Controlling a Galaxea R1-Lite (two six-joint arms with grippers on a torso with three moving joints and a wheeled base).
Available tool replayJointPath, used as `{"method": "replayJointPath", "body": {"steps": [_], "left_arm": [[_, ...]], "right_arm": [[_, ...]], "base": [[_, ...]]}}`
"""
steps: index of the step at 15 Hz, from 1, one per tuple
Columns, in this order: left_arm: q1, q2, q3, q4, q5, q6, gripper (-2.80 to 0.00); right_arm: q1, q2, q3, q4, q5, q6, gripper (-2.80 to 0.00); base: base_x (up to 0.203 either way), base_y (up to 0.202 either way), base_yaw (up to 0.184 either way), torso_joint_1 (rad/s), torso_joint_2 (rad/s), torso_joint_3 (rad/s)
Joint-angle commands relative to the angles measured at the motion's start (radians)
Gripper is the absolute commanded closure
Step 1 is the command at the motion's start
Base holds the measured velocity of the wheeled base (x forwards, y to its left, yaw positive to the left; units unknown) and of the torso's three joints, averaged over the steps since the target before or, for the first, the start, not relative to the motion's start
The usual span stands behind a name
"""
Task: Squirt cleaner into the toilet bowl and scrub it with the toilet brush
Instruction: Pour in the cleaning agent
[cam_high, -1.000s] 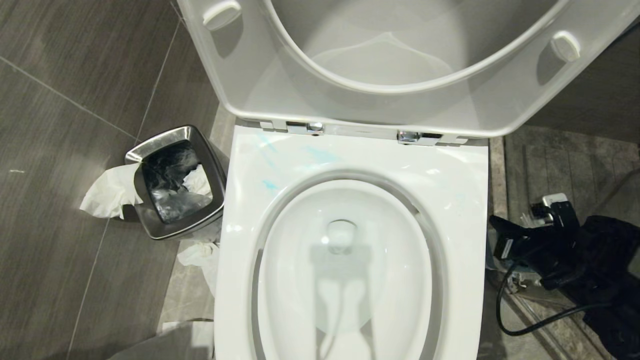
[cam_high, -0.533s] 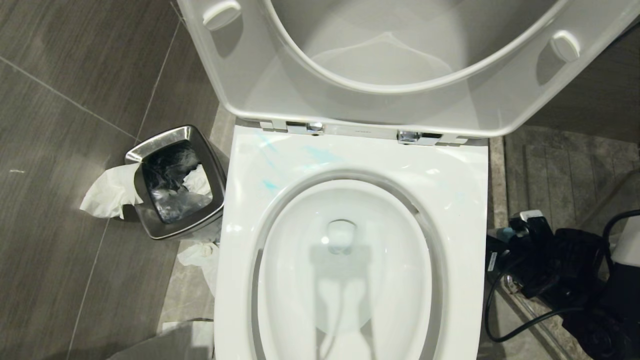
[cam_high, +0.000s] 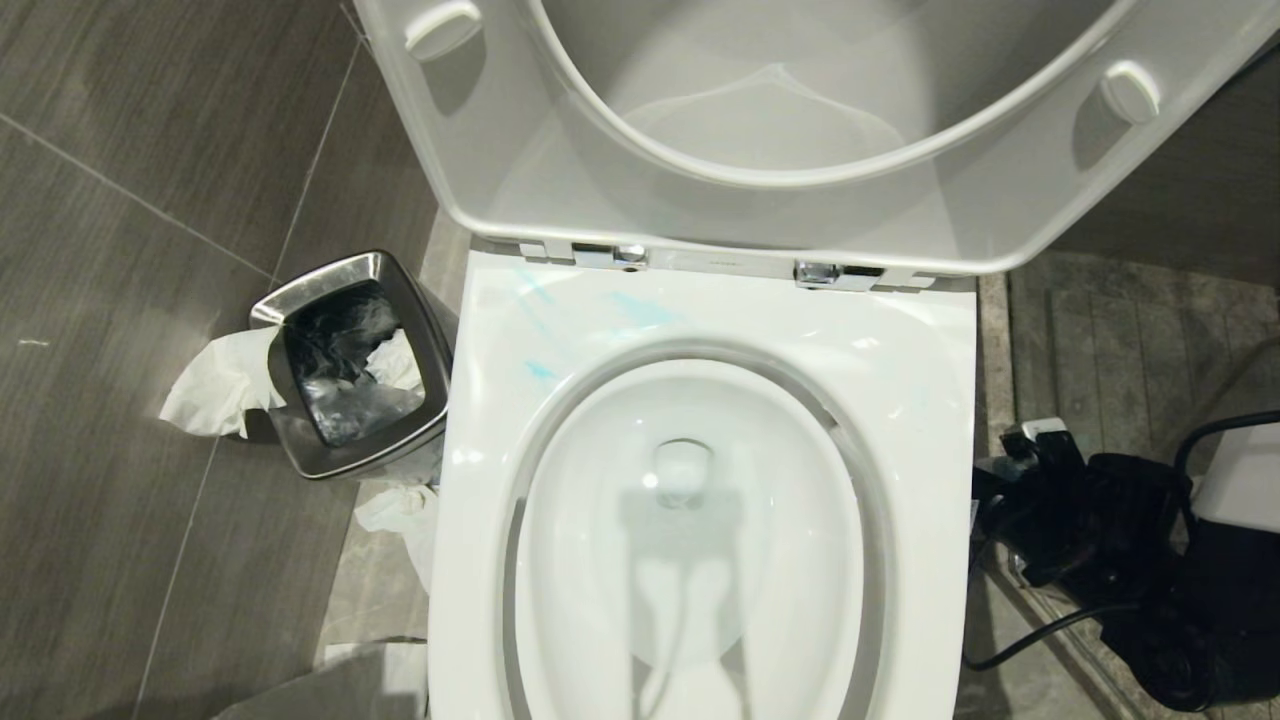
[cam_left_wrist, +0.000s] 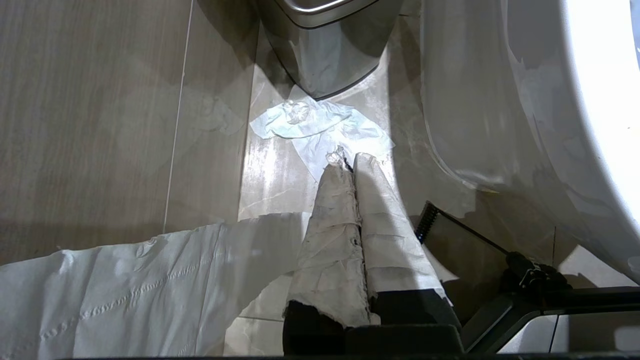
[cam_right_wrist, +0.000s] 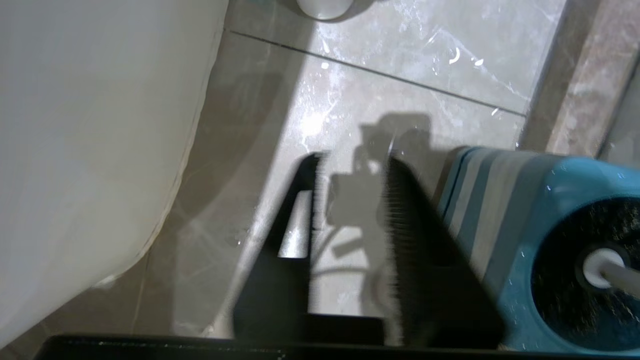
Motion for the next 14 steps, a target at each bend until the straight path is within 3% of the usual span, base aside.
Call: {"method": "replayJointPath", "body": {"steps": [1, 14], "left_arm": [[0.000, 0.002, 0.002, 0.000, 0.000, 0.000, 0.00], [0.000, 0.002, 0.002, 0.000, 0.000, 0.000, 0.00]], "right_arm": [[0.000, 0.032, -0.047, -0.009, 0.001, 0.000, -2.80], [0.011, 0.239, -0.484, -0.009, 0.034, -0.020, -2.80]], "base": [[0.000, 0.000, 0.000, 0.000, 0.00, 0.000], [0.000, 0.000, 0.000, 0.000, 0.00, 0.000]]}}
